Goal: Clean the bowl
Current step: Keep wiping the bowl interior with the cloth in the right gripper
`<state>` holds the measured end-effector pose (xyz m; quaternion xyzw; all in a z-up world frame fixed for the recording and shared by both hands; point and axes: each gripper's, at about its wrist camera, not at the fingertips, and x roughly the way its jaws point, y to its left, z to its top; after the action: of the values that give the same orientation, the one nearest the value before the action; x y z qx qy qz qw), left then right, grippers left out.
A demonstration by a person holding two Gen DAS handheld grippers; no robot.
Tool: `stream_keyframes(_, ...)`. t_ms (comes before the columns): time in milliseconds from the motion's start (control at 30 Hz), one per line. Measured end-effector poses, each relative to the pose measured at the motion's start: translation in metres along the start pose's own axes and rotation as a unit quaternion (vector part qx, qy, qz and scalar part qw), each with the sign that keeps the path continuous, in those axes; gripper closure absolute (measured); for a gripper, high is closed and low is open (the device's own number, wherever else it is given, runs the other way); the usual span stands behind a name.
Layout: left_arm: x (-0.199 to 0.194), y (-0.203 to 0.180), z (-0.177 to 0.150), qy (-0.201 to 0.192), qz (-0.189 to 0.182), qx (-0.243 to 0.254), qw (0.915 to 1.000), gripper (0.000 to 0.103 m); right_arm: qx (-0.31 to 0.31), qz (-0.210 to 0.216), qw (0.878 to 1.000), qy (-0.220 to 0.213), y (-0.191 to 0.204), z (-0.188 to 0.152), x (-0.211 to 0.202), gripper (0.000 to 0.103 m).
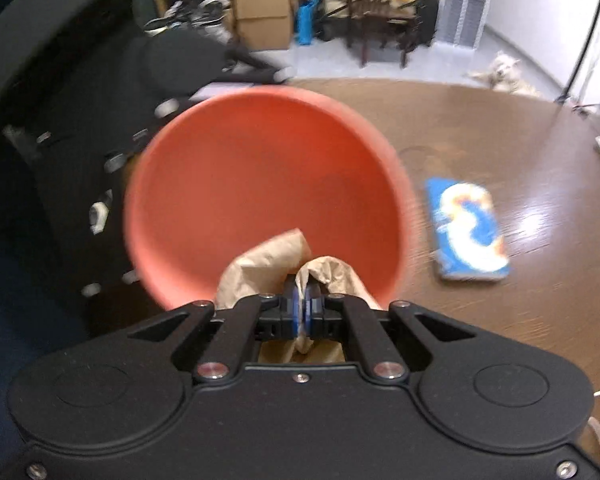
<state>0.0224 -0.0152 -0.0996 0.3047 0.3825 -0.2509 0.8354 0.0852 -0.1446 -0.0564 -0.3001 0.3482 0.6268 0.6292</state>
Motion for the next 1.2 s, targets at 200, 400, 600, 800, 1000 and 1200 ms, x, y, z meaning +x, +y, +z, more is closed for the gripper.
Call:
stream_keyframes(200, 0.001, -0.003, 0.004, 0.001, -0.001, 0.006, 1.0, 0.006, 0.005, 0.056, 0.998, -0.041, 0.018, 0.021, -0.004, 0.099)
stream_keyframes(400, 0.001, -0.006, 0.003, 0.001, -0.003, 0.009, 1.0, 0.006, -0.007, 0.004, 0.997, -0.074, 0.002, 0.038, -0.018, 0.099)
stream_keyframes(600, -0.001, -0.003, 0.0, 0.001, -0.003, 0.0, 1.0, 0.006, 0.005, -0.054, 0.998, -0.043, -0.028, 0.022, -0.025, 0.099)
stream_keyframes(800, -0.004, -0.001, 0.002, -0.002, -0.007, -0.012, 0.9999, 0.006, -0.001, -0.022, 1.0, 0.001, -0.007, -0.005, -0.012, 0.099)
stream_keyframes(1000, -0.004, -0.003, 0.004, -0.001, -0.01, -0.01, 0.9999, 0.006, 0.001, 0.04, 0.999, -0.029, 0.018, 0.017, -0.013, 0.099)
stream_keyframes(1200, -0.006, -0.007, 0.002, 0.002, -0.012, -0.009, 0.9999, 0.006, -0.003, 0.012, 0.997, -0.082, -0.002, 0.048, -0.02, 0.099)
